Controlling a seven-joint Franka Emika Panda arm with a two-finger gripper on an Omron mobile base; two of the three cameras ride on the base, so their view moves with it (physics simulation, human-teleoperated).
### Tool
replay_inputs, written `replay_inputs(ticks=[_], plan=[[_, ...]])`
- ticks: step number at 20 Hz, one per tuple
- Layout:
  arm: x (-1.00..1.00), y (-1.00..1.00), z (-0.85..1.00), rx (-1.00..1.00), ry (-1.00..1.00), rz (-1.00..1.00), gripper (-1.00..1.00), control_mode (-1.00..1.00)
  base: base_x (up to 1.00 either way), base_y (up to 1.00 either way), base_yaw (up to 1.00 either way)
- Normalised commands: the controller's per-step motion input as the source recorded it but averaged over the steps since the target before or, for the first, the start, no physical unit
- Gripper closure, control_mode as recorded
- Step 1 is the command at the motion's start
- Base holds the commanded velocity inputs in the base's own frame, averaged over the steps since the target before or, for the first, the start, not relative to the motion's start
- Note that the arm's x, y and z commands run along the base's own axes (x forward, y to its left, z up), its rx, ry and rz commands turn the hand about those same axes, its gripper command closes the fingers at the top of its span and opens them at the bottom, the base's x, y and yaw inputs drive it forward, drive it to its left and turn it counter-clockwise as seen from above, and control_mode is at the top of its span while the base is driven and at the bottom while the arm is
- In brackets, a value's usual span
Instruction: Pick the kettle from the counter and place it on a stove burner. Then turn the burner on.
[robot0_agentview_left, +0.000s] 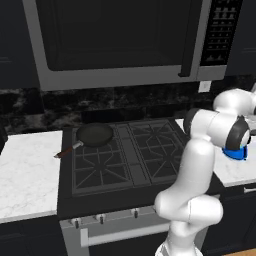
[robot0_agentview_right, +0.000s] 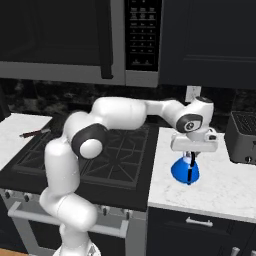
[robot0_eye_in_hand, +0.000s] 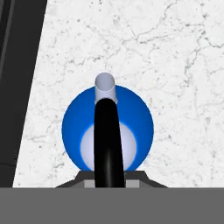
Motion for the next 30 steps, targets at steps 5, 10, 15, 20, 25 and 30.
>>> replay_inputs(ticks=[5, 10, 15, 20, 25, 30], plan=[[-0.16, 0.97, 0.42, -0.03, -0.08, -0.05, 1.00, -1.00, 0.00, 0.00, 0.00], [-0.07, 1.00, 0.26, 0.00, -0.09, -0.05, 1.00, -1.00, 0.00, 0.00, 0.00], [-0.01, 1.00, 0.21, 0.00, -0.07, -0.03, 1.00, -1.00, 0.00, 0.00, 0.00], [0.00, 1.00, 0.17, 0.00, 0.00, -0.02, 1.00, -1.00, 0.00, 0.00, 0.00], [0.00, 1.00, 0.07, 0.00, 0.00, 0.00, 1.00, -1.00, 0.00, 0.00, 0.00], [0.00, 1.00, 0.01, -0.01, 0.00, 0.00, 1.00, -1.00, 0.00, 0.00, 0.00]])
